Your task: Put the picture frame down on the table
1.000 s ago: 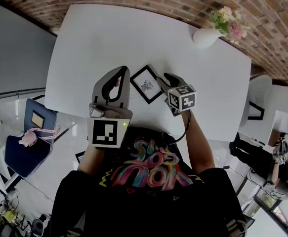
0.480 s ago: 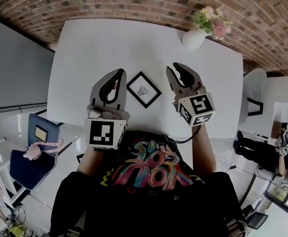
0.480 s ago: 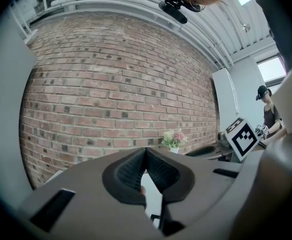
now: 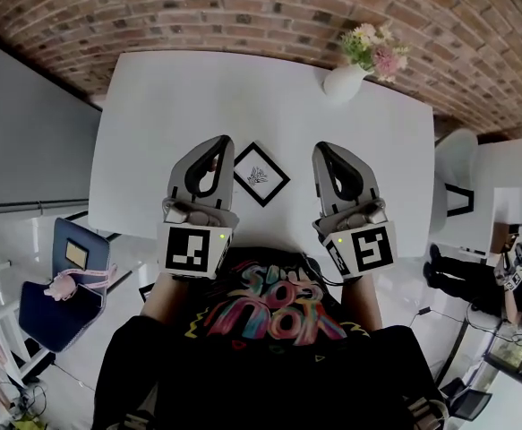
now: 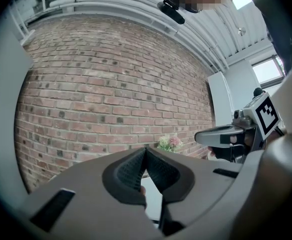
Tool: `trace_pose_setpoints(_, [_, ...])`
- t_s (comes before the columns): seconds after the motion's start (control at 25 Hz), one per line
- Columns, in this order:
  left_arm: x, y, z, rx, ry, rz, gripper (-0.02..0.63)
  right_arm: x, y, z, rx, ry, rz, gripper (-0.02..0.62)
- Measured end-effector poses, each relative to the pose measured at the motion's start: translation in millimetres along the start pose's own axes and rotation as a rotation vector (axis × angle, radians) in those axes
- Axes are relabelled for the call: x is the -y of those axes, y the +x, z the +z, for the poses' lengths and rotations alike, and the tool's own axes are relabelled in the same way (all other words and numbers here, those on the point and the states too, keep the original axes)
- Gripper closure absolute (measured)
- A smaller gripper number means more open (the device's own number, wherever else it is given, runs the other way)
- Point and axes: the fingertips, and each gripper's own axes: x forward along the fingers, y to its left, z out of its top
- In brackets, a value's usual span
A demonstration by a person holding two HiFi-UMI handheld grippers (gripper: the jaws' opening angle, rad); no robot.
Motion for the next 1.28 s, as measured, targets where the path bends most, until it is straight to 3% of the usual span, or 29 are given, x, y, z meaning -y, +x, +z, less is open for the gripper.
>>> trace_pose_setpoints(0.32, [1.7, -2.9, -1.0, -0.001, -0.004, -0.005, 0.584, 9.8, -13.9, -9.4, -0.006, 0.061, -0.02, 0.574])
trace_pose_setpoints(1.28, [1.7, -0.7, -2.2, -0.004, -0.001, 0.01, 0.584, 16.9, -7.3, -18.6, -0.011, 0.105, -0.004, 0.575])
